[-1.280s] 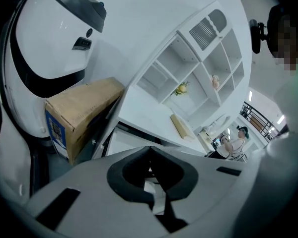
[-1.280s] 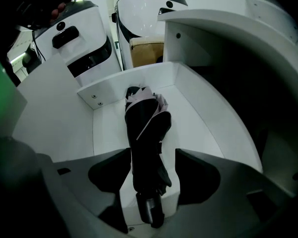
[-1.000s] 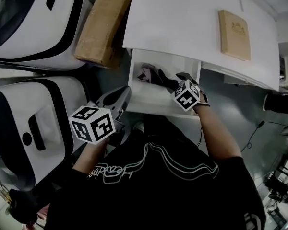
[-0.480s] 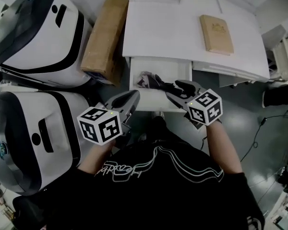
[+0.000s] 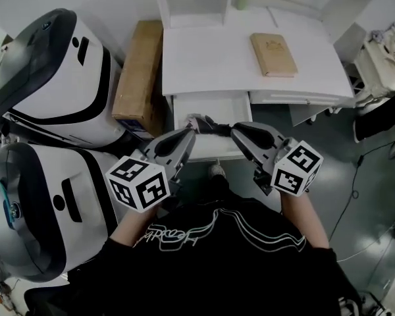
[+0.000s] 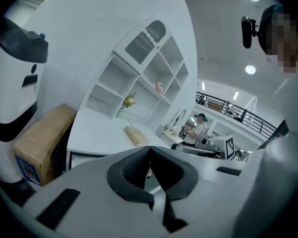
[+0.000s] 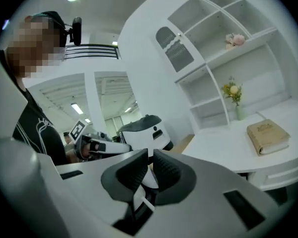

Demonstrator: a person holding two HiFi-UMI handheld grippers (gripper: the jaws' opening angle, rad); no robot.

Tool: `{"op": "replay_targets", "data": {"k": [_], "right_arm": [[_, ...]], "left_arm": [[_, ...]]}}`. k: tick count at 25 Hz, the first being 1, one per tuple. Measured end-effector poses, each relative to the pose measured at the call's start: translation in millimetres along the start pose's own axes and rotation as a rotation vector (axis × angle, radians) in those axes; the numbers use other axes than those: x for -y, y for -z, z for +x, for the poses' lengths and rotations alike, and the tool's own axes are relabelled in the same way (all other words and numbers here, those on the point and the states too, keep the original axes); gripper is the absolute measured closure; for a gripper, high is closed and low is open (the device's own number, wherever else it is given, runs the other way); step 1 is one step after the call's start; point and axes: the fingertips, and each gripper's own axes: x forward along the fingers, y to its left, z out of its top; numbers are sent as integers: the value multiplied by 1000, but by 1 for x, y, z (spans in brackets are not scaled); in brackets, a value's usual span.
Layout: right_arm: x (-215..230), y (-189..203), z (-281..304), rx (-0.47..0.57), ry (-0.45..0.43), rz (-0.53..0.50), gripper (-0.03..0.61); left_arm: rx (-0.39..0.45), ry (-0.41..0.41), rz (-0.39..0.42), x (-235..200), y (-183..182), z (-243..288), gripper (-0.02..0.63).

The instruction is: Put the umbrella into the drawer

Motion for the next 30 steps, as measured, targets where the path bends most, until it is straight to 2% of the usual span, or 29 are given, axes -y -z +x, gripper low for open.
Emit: {"op": "replay_targets", "data": {"k": [3,9,30], "right_arm": [[-24,-5,-4,-9,-31,-52,525],[-36,-3,-2,-16,-15,-71,535],[-9,-1,11,-46,-1,-49,537]], "left_arm": [[22,33,39,13,-7,-6,594],[19,57,76,22,-8,-11,594],[-14,47,47,7,-5,12,594]]}}
